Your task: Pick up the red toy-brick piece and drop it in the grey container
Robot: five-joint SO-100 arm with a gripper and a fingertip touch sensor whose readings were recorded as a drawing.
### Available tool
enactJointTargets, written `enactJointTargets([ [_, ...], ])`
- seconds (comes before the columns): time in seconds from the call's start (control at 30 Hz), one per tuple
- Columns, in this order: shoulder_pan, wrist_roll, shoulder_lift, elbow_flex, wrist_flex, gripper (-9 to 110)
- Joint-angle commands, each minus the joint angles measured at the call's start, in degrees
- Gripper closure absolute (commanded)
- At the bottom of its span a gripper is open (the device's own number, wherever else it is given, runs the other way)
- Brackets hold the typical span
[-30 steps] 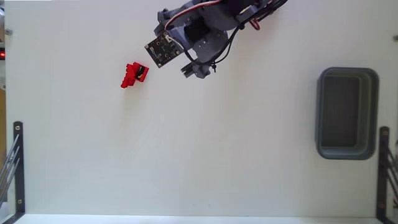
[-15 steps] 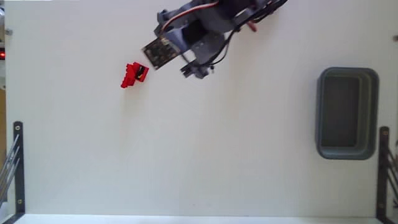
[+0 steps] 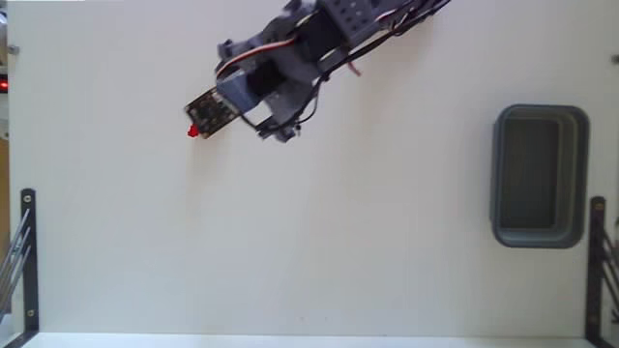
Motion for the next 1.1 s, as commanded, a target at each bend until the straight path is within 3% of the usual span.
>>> enactJointTargets([
  [0.0,0.8,0.3,-1.8,-4.4,-2.5,-9],
  [0.7,0.8,0.3,-24.1,-21.7,-7.5,-9],
  [1.07,2.8,0.3,-24.7,-22.3,-7.5,-9],
])
